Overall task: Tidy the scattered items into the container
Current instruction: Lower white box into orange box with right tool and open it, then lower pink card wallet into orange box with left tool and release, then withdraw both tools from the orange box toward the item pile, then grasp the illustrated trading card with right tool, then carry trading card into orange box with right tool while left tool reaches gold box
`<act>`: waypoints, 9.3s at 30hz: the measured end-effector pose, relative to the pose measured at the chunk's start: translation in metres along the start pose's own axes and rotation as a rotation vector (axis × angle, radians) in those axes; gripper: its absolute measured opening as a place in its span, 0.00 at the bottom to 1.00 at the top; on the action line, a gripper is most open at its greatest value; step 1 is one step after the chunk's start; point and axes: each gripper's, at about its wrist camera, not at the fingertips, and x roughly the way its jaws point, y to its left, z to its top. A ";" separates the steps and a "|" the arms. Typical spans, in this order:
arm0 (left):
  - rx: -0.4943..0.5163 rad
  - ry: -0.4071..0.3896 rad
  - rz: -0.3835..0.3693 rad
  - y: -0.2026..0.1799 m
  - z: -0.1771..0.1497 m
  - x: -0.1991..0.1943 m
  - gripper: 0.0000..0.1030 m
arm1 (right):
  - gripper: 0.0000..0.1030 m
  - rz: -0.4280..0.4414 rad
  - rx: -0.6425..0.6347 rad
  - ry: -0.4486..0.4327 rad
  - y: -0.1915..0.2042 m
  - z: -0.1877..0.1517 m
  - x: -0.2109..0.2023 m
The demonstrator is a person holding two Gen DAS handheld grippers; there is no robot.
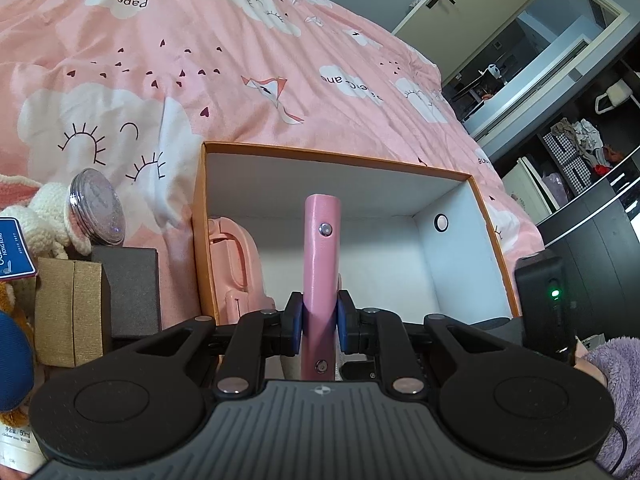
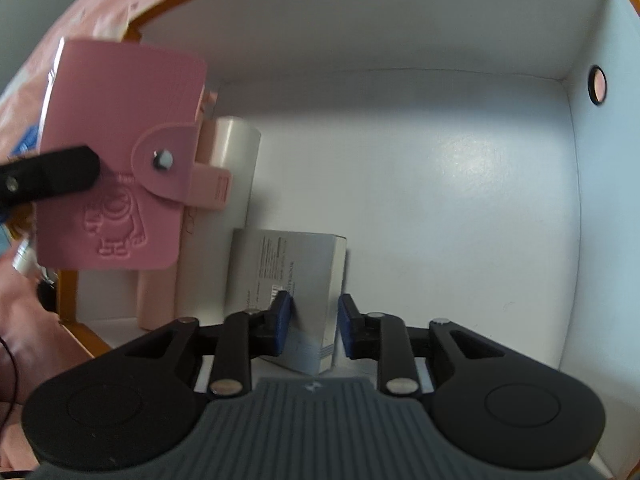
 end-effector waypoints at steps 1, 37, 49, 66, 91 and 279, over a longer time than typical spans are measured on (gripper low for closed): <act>0.001 0.000 0.000 0.000 0.000 0.000 0.19 | 0.19 -0.016 -0.019 0.008 0.003 0.000 0.002; -0.123 0.082 -0.015 -0.004 0.016 0.110 0.20 | 0.30 -0.044 -0.033 -0.216 -0.026 0.021 -0.026; -0.080 0.150 0.140 -0.014 0.024 0.101 0.35 | 0.30 -0.045 -0.039 -0.220 -0.023 0.025 -0.021; -0.024 0.099 0.183 -0.017 0.034 0.077 0.36 | 0.30 0.014 -0.006 -0.170 -0.022 0.053 -0.011; 0.057 -0.042 0.214 -0.035 0.013 0.049 0.36 | 0.56 -0.017 0.026 -0.269 -0.020 0.036 -0.032; 0.273 0.392 0.473 0.037 0.038 0.000 0.55 | 0.64 0.277 -1.192 0.394 0.065 0.036 0.010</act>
